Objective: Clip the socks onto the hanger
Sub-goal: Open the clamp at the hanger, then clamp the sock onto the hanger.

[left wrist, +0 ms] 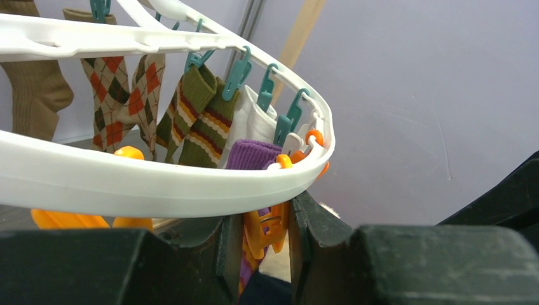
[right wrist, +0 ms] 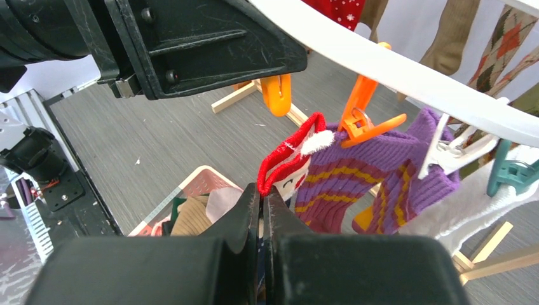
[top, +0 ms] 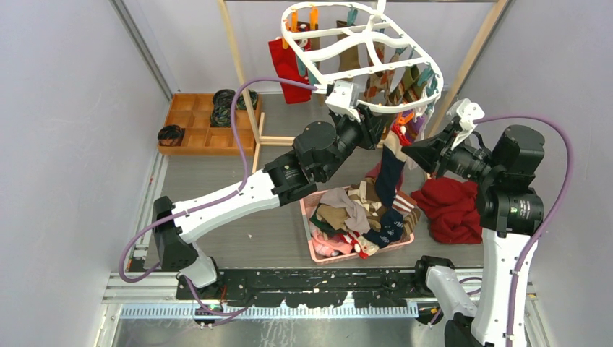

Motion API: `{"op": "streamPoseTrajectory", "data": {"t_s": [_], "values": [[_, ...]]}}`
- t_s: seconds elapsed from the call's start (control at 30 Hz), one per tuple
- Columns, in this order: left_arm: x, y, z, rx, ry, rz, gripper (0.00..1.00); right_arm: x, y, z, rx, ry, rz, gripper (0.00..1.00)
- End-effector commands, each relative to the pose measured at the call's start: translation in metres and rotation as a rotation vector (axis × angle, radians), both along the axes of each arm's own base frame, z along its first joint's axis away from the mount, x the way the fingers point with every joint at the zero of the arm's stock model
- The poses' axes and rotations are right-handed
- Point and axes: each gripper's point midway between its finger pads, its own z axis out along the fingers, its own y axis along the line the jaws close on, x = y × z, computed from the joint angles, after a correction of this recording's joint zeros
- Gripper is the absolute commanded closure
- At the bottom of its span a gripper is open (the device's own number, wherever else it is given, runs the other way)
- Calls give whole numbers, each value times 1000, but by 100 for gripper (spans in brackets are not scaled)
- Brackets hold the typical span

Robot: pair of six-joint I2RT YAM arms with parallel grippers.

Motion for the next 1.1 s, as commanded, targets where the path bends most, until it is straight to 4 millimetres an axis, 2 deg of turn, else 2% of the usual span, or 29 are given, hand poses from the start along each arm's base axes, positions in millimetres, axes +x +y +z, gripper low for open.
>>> {"op": "streamPoseTrajectory", "data": {"t_s": [0.0, 0.1, 0.6, 1.07], "values": [[-3, 17, 42, -114, -23, 29, 100, 4, 7, -2, -20, -11, 14, 99], [-2, 17, 42, -116, -20, 30, 100, 8, 10, -9, -30, 12, 15, 99], [-1, 12, 41, -128, 0, 29, 100, 16, 12, -11, -36, 16, 14, 99], [2, 7, 36, -128, 20, 32, 100, 18, 14, 9, -29, -31, 12, 99]]}}
